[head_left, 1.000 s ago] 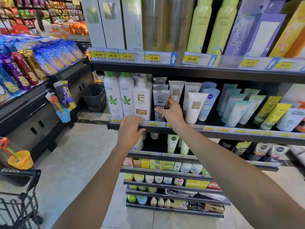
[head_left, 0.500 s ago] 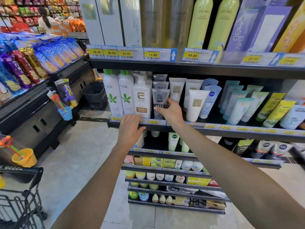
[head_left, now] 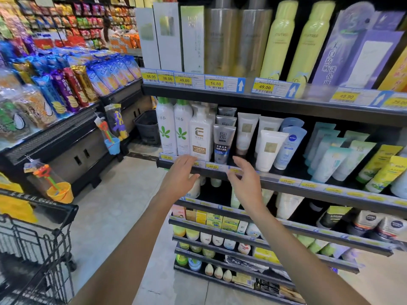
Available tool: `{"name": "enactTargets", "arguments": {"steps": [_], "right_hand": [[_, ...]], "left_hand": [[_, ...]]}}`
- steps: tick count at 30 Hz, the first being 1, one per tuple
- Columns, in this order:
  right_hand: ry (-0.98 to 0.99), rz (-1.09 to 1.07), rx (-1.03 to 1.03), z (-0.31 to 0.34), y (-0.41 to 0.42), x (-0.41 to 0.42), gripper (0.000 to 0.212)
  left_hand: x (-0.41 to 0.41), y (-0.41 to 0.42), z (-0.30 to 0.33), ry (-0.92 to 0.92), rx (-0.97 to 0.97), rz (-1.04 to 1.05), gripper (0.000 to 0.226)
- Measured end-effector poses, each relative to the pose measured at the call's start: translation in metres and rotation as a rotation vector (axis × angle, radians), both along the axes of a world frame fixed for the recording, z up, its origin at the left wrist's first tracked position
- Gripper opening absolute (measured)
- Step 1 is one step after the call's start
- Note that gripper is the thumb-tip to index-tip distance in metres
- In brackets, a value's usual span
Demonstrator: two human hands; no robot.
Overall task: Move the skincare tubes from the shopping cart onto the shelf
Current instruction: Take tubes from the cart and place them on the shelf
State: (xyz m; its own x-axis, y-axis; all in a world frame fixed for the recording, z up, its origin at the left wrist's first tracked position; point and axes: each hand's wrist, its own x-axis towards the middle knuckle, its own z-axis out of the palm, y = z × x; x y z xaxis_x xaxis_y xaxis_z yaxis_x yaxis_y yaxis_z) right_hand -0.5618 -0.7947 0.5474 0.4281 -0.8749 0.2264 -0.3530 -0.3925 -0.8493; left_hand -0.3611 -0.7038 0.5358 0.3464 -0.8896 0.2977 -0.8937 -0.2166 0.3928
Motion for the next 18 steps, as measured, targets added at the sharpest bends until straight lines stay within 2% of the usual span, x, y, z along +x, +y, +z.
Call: {"name": "enactTargets", "arguments": {"steps": [3, 7, 12, 18], "right_hand": [[0.202, 0.162, -0.161, -0.009, 0.028, -0.024, 0.041], [0.440, 0.446, -0.344, -0.024, 0.060, -0.042, 0.041], [0.490, 0.741, -0.365, -0.062, 0.114, -0.041, 0.051], [0.494, 1.047, -0.314, -0.096, 0.206, -0.021, 0.065]], "left_hand": [[-0.013, 0.030, -0.009, -0.041, -0.024, 0.075, 0.050], [-0.041, 0.102, -0.043, -0.078, -0.047, 0.276, 0.040], [-0.091, 0.215, -0.082, -0.041, 0.054, 0.554, 0.043], [-0.135, 0.336, -0.096, 0.043, 0.195, 0.843, 0.039]]}}
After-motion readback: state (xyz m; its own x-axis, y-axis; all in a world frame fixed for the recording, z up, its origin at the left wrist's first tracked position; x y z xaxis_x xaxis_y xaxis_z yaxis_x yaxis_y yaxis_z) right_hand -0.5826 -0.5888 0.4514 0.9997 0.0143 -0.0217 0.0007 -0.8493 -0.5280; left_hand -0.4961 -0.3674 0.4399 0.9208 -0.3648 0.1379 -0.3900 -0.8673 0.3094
